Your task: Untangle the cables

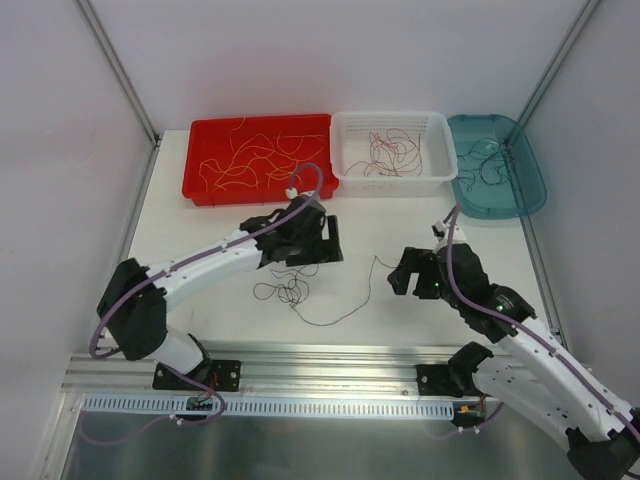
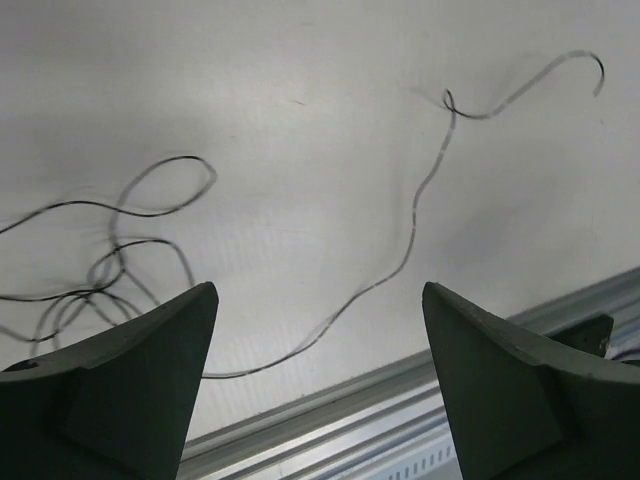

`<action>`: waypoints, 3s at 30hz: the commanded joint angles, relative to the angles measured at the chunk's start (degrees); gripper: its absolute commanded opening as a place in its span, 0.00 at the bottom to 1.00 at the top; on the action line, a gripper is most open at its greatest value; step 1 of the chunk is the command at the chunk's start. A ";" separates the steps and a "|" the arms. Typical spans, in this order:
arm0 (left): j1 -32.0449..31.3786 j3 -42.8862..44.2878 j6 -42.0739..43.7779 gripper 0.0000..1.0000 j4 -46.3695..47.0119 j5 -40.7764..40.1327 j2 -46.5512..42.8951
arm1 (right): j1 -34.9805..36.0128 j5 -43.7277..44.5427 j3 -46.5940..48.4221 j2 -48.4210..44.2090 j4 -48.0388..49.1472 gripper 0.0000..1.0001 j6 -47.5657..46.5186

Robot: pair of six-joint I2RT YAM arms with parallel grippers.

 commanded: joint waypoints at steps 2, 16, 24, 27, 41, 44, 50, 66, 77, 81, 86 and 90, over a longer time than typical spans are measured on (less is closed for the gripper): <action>4.95 -7.80 -1.24 0.85 -4.96 -7.44 -10.50 | 3.76 -7.14 -0.42 6.78 7.19 0.91 -0.51; 12.34 -14.31 -3.61 0.84 -6.02 -10.70 -9.04 | 16.16 4.10 0.99 27.71 10.62 0.87 10.11; 13.75 -11.59 -3.35 0.77 -5.93 -9.48 -3.94 | 16.07 5.25 2.04 35.17 14.84 0.77 12.67; 13.75 -10.97 -3.96 0.69 -5.93 -8.59 -2.44 | 16.16 5.95 2.57 37.98 15.46 0.73 13.98; 14.18 -13.08 -4.23 0.19 -5.93 -9.47 -2.44 | 16.07 8.41 4.67 46.08 14.33 0.42 14.25; 14.80 -12.99 -3.70 0.08 -6.02 -9.47 -3.58 | 15.81 9.03 5.03 46.78 13.53 0.29 14.34; 17.70 -13.26 -0.54 0.00 -7.33 -10.34 -8.85 | 13.27 10.70 5.47 44.25 9.42 0.01 12.94; 50.56 -8.08 19.76 0.00 -18.59 -20.81 -30.38 | -39.99 -0.53 21.36 10.49 -10.64 0.01 -8.35; 58.05 -6.23 20.13 0.00 -17.63 0.08 -36.37 | -49.23 -19.26 25.25 12.16 -8.71 0.01 -6.40; 52.79 -4.12 19.33 0.00 -16.74 6.34 -36.80 | -46.95 -23.49 19.54 13.47 -7.92 0.01 -8.24; 42.06 -1.31 17.14 0.00 -16.13 9.33 -35.58 | -39.84 -21.56 14.35 15.23 -8.53 0.08 -10.00; 34.51 2.29 16.60 0.00 -15.25 9.78 -33.65 | -35.62 -19.99 13.64 16.11 -9.32 0.48 -11.15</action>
